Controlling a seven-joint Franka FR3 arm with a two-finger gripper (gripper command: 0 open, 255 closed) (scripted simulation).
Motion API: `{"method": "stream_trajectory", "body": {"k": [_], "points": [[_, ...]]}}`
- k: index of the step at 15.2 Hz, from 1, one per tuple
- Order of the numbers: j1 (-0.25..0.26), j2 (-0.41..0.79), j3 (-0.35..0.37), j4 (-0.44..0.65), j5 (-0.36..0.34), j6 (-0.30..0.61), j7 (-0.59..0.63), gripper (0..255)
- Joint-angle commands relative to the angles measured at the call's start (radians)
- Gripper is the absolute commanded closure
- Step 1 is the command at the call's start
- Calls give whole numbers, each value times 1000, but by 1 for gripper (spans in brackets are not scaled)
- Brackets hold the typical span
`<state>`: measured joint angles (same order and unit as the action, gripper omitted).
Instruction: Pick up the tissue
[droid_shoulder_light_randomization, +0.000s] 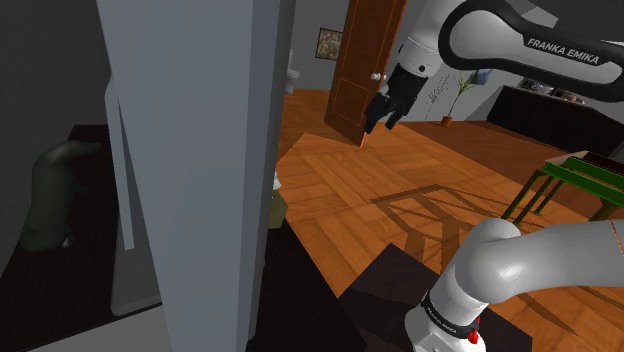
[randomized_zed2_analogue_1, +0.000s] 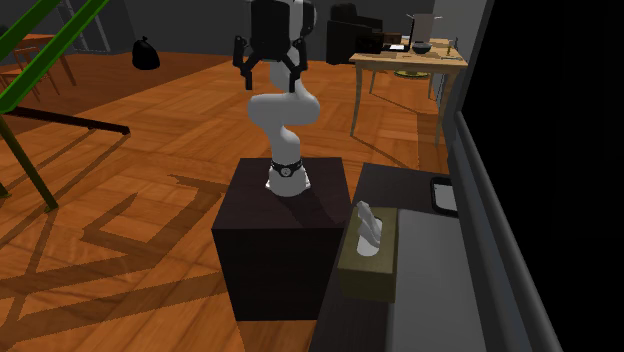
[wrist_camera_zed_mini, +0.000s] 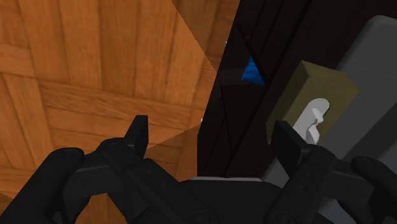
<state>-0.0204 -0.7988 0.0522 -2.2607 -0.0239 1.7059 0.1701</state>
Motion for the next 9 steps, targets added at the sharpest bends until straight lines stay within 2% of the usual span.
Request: {"method": "stream_trajectory", "body": {"k": [1,9], "points": [[0,0,0,0,0,0,0,0],[150,217,-150,-21,158,210,-309,0]]}}
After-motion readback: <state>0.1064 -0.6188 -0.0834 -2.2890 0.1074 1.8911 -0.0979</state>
